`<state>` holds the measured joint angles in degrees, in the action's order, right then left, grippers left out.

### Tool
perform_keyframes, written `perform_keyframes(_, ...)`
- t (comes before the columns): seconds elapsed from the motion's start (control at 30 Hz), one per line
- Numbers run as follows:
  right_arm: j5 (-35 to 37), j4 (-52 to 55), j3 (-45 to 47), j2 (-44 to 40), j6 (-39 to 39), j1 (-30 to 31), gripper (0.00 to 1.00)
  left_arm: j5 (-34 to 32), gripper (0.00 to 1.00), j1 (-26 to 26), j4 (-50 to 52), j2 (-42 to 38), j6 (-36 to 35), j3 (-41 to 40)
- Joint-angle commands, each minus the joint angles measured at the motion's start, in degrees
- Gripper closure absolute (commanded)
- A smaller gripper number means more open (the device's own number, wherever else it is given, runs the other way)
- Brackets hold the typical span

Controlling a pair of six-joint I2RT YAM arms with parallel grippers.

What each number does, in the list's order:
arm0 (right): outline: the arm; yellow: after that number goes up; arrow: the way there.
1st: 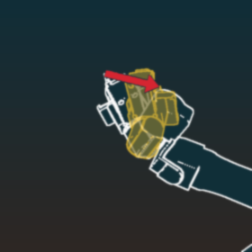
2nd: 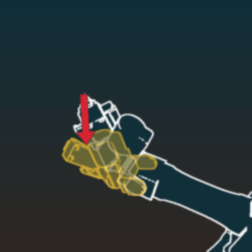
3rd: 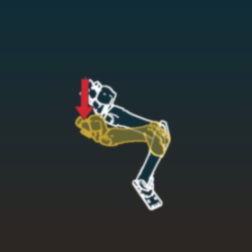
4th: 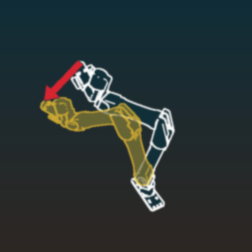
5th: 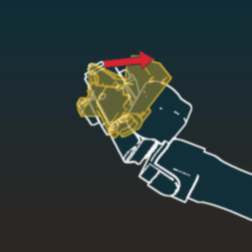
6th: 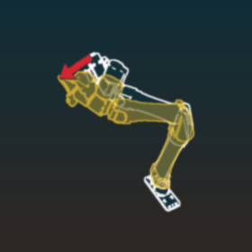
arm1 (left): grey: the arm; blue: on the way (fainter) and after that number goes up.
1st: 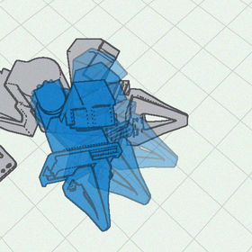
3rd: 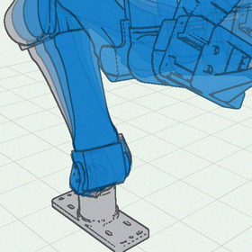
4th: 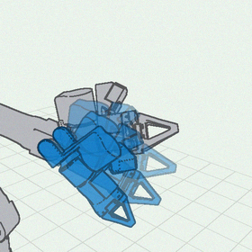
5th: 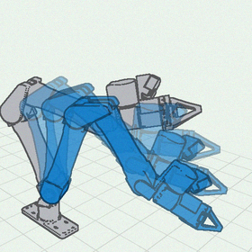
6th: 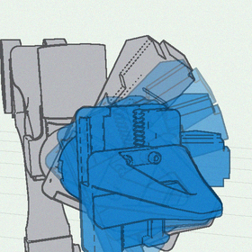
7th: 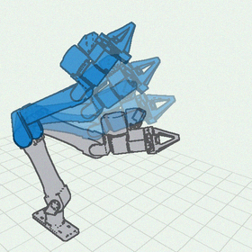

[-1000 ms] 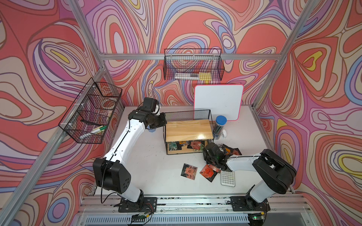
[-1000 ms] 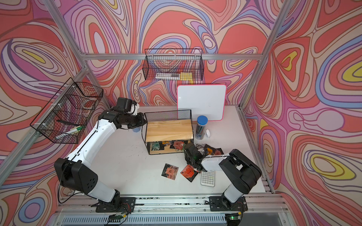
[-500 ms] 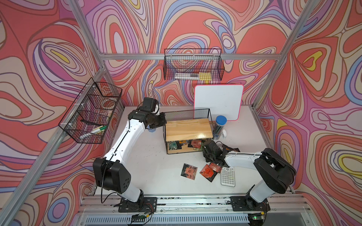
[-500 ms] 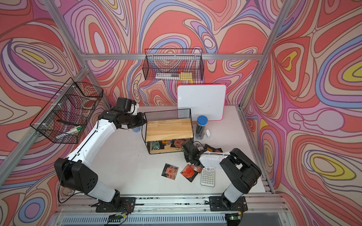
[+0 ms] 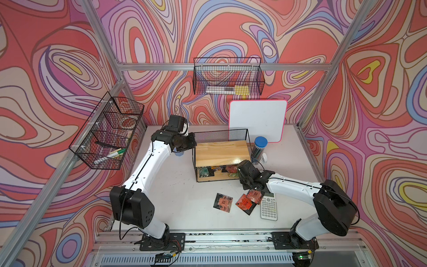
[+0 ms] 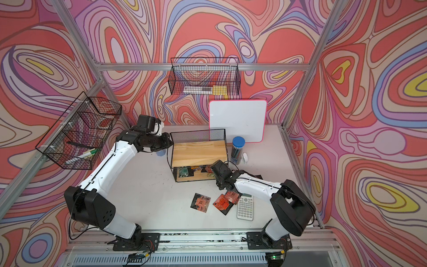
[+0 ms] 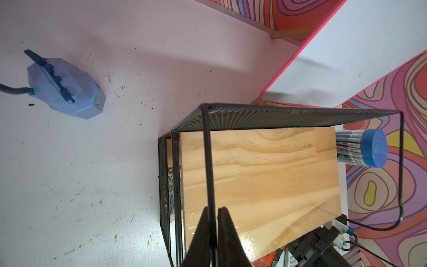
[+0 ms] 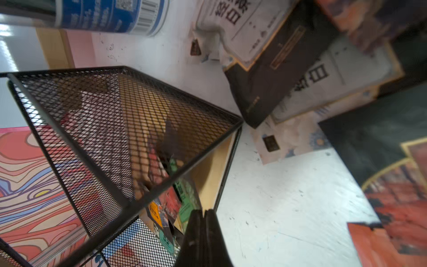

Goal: Remove the tea bags from the shelf
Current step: Pick up the tea bag from the shelf.

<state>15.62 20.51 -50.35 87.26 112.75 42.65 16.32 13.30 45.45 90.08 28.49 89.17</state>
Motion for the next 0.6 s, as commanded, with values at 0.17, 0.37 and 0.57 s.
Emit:
perform_keyframes(0.17, 1.1, 11.2, -3.8, -2.9, 1.2, 0.8, 1.0, 0.7, 0.89, -0.1, 0.3, 1.6, -1.8, -0.8)
perform_keyframes(0.37, 0.3, 15.4, -4.9, -4.7, 1.2, 1.2, 1.0, 0.7, 0.89, -0.1, 0.3, 1.8, -1.8, -0.7)
perform_keyframes(0.57, -0.1, 16.9, -5.5, -6.9, 0.6, 2.6, 1.0, 0.9, 0.88, -0.1, 0.2, 1.9, -1.7, -0.6)
